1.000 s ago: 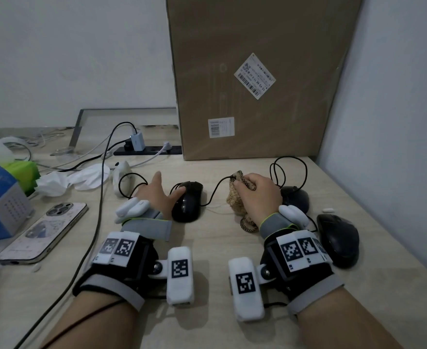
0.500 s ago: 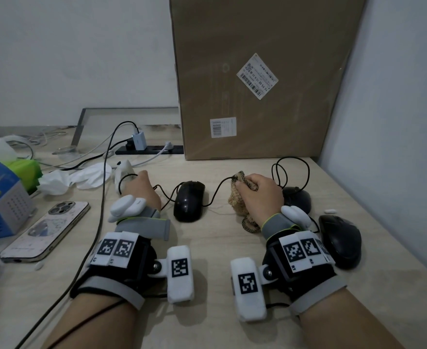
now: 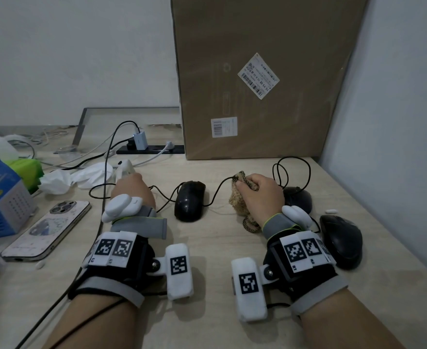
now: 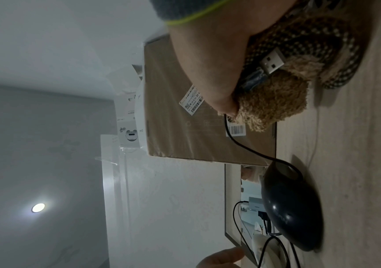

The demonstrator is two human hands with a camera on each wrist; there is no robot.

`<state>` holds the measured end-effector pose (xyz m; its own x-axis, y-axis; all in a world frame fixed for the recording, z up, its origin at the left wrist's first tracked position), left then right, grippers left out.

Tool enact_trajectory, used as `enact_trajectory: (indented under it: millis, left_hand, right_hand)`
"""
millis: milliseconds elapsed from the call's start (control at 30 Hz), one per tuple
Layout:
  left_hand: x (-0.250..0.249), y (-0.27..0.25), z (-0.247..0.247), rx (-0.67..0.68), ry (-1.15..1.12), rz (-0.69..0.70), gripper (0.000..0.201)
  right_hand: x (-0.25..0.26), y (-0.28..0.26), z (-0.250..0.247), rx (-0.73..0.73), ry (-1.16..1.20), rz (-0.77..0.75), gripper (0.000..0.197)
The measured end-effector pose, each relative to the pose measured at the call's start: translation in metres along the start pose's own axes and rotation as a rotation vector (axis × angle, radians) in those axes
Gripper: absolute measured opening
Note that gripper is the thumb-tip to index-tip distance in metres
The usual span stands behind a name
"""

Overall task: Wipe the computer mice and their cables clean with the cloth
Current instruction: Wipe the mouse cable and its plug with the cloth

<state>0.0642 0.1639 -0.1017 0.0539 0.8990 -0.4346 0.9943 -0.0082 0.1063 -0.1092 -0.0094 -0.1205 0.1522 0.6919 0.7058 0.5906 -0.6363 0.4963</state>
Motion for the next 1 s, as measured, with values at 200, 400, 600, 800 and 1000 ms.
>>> enact_trajectory:
  millis: [200, 400, 600, 800, 1000]
  left_hand:
    - [0.005, 0.0, -0.001, -0.249, -0.104, 0.107, 0.013]
    - [0.008, -0.008, -0.009, -0.26, -0.147, 0.131, 0.022]
    - [-0.027, -0.038, 0.003, -0.008, -0.544, 0.453, 0.027]
    - [-0.045, -0.065, 0.023, 0.386, -0.654, 0.64, 0.013]
    - [-0.043, -0.065, 0.029, 0.431, -0.619, 0.708, 0.022]
  right_hand:
    - [-0.001, 0.001, 0.0, 0.007, -0.007, -0.001, 0.018]
    - [-0.002, 0.001, 0.001, 0.006, -0.004, -0.02, 0.016]
    - [0.0, 0.002, 0.008, 0.04, -0.027, -0.077, 0.016]
    - [0.007, -0.001, 0.011, 0.165, -0.043, -0.174, 0.015]
    - [0.005, -0.002, 0.015, 0.224, -0.033, -0.157, 0.02]
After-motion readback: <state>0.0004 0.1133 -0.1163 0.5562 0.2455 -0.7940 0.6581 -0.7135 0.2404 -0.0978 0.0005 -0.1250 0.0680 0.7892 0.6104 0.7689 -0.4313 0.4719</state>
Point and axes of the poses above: each hand's wrist, its own y-axis towards the middle knuckle, its own z-axis out of the palm, x = y × z, the point moved 2 cm from there along y, towards the middle knuckle, and after that the axes turned 10 degrees about -z, right-handed, at the moved point
